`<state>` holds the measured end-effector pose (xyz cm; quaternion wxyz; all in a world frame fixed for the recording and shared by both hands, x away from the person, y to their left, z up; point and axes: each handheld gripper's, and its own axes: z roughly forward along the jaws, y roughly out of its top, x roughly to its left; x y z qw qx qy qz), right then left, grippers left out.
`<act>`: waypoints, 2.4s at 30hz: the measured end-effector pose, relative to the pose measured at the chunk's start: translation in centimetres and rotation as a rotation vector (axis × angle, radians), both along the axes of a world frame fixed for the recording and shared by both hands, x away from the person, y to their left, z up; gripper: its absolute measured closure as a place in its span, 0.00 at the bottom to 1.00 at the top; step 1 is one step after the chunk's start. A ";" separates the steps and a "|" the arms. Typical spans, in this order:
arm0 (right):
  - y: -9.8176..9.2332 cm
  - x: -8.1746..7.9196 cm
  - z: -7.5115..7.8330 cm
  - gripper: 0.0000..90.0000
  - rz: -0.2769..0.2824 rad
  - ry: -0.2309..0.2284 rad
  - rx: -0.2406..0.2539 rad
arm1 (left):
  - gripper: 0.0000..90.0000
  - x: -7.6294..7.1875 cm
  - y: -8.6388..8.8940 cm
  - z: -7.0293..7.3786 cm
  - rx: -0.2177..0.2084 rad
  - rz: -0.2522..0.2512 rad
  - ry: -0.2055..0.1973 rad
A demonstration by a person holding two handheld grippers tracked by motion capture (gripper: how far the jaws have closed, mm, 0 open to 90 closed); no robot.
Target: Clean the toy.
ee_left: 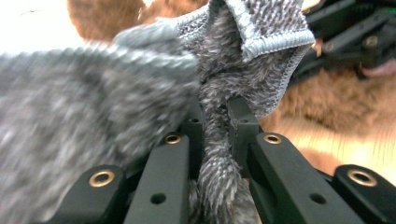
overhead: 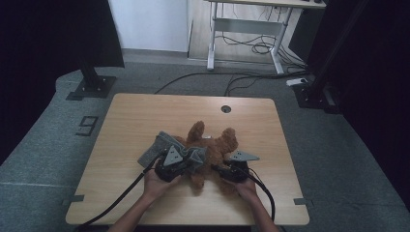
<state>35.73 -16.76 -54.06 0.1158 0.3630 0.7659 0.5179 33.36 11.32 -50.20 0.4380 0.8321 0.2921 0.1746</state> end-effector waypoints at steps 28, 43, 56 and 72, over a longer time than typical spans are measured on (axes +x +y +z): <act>1.6 0.8 -0.2 0.70 0.028 -0.001 0.023 | 0.88 0.1 0.2 0.5 -0.089 -0.053 0.055; 1.6 0.6 -0.2 0.72 0.047 0.002 0.014 | 0.88 1.1 -1.6 -2.2 0.008 -0.086 0.165; 1.6 0.6 -0.3 0.72 0.075 0.004 0.025 | 0.88 1.3 5.6 -1.9 0.022 0.069 0.134; 1.6 0.7 -0.3 0.71 0.073 0.008 0.040 | 0.88 0.6 1.8 1.7 -0.096 -0.014 0.054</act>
